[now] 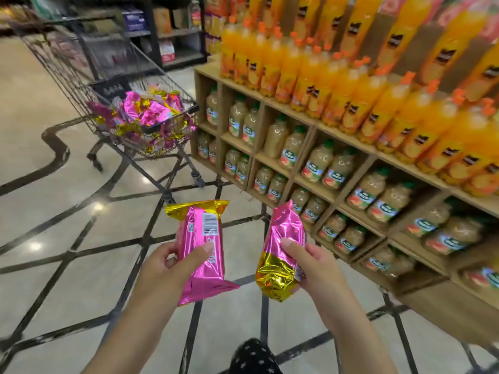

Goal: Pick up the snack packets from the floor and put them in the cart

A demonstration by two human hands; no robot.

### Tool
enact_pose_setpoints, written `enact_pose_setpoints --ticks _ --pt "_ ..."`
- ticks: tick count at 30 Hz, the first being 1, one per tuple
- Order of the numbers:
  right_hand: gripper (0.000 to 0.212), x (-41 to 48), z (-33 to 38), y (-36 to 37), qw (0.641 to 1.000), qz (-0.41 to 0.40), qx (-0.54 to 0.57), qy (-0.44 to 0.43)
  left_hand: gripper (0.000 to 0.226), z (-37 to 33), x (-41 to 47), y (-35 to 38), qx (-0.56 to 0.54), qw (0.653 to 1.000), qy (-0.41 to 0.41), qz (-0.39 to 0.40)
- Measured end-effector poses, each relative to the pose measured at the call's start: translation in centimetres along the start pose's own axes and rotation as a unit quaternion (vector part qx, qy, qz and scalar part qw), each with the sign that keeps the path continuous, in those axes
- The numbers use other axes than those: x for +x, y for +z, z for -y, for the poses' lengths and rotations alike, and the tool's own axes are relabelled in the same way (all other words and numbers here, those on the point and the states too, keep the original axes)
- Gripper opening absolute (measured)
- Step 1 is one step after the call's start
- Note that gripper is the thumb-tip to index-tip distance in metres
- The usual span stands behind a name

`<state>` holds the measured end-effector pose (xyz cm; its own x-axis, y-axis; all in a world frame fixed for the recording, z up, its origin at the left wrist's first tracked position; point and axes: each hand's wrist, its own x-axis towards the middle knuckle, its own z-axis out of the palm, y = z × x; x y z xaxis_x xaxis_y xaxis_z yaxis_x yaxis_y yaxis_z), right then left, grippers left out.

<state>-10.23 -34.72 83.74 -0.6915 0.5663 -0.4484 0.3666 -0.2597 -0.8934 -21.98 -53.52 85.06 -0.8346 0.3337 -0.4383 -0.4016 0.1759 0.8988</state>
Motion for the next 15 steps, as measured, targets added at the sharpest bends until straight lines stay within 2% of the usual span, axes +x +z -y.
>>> enact_pose_setpoints --ticks 3,8,15 --pt "0.034 3.9 1.0 0.7 1.0 0.008 -0.006 0.019 0.028 -0.5 3.3 0.4 -0.004 1.0 -0.02 -0.005" --pt "0.033 12.2 3.1 1.9 0.999 0.023 -0.002 0.044 0.026 -2.6 10.2 1.9 0.0 0.999 -0.042 -0.033" --pt "0.031 25.4 11.2 3.5 0.997 0.06 -0.024 0.03 0.033 -10.3 21.2 3.9 0.005 0.997 -0.03 -0.074"
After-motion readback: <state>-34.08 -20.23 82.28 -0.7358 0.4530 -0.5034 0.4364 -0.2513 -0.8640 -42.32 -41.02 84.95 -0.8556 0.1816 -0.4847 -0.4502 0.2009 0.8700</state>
